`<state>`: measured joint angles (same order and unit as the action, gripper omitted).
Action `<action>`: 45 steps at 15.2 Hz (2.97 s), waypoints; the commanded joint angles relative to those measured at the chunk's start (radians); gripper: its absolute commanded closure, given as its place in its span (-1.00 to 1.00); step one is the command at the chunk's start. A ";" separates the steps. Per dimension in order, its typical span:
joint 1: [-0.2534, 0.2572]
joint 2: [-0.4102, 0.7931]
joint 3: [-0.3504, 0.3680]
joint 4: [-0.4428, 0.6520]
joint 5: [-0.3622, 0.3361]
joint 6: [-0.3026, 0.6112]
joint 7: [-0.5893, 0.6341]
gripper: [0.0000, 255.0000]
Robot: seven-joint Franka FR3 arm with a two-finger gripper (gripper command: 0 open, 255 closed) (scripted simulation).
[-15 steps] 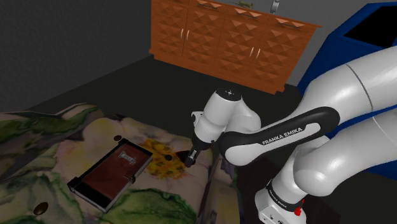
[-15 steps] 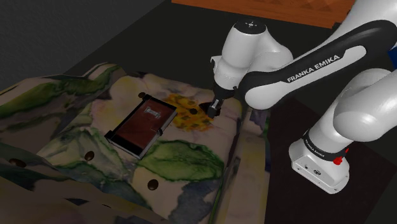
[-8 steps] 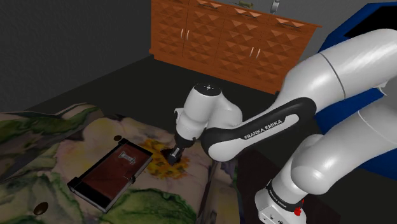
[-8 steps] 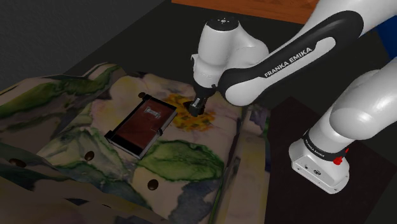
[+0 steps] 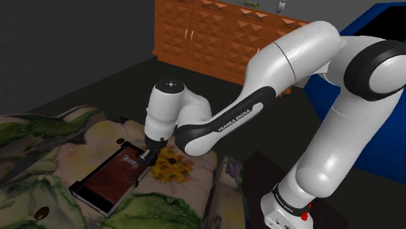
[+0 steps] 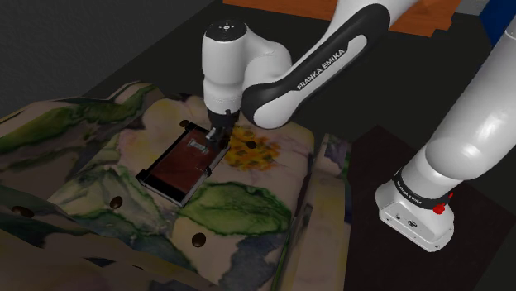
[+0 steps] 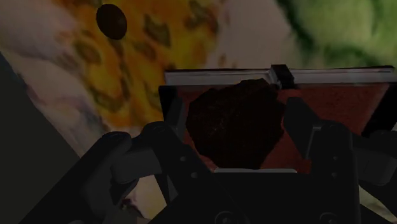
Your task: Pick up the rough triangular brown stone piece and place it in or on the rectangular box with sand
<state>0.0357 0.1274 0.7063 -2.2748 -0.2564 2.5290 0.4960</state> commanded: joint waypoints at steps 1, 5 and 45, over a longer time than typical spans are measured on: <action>0.036 0.090 -0.015 0.098 -0.090 -0.038 0.073 1.00; 0.127 0.250 -0.060 0.304 -0.190 -0.126 0.141 1.00; 0.188 0.345 -0.097 0.384 -0.251 -0.129 0.188 -1.00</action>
<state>0.2238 0.4722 0.6092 -1.8913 -0.5077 2.4000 0.6841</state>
